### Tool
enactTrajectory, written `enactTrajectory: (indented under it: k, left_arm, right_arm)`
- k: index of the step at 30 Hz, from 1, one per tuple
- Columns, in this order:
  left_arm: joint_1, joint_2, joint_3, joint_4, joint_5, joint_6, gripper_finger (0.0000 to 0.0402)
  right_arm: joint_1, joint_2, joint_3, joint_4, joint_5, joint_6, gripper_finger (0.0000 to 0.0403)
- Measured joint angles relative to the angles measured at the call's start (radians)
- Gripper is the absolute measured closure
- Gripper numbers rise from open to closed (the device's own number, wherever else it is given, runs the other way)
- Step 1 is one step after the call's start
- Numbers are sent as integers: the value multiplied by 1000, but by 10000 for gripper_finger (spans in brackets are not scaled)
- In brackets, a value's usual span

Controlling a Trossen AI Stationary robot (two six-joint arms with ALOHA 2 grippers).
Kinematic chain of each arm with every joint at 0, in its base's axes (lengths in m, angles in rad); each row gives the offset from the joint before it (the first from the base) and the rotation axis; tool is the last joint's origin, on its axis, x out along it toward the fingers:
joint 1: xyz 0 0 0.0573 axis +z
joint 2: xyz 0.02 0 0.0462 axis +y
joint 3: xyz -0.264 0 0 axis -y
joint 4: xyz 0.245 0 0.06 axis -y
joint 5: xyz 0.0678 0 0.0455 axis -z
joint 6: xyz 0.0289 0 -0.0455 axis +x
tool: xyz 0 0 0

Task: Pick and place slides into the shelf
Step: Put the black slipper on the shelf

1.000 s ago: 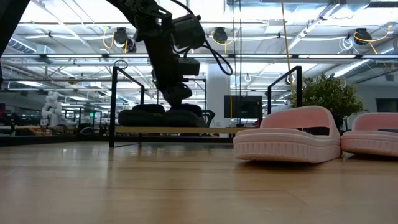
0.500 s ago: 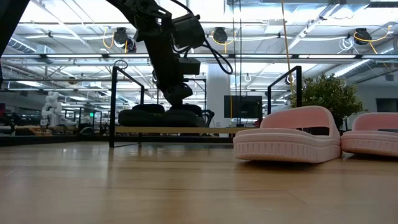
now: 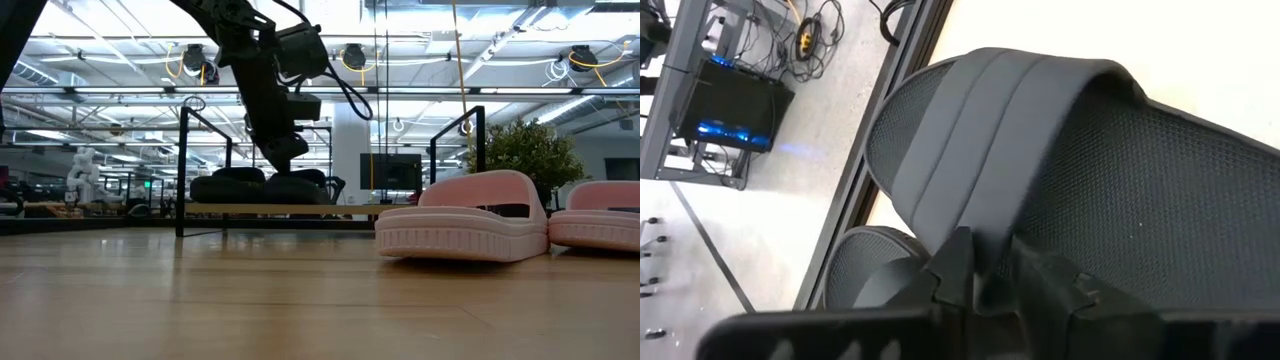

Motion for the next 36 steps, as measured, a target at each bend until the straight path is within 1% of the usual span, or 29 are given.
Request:
enactTrajectory:
  k: [7,12,24,32,36]
  left_arm:
    - [0,0,0,-11,-3,-2,370]
    - [-1,0,0,-41,-32,-1,367]
    - [-10,1,1,-52,-38,21,364]
    - [-16,-5,69,-101,-22,32,364]
    - [-17,-5,73,-104,-22,48,364]
  right_arm:
    - [0,0,0,0,0,0,156]
    - [0,0,0,0,0,0,156]
    - [0,0,0,0,0,0,156]
    - [0,0,0,0,0,0,156]
    - [0,0,0,0,0,7,156]
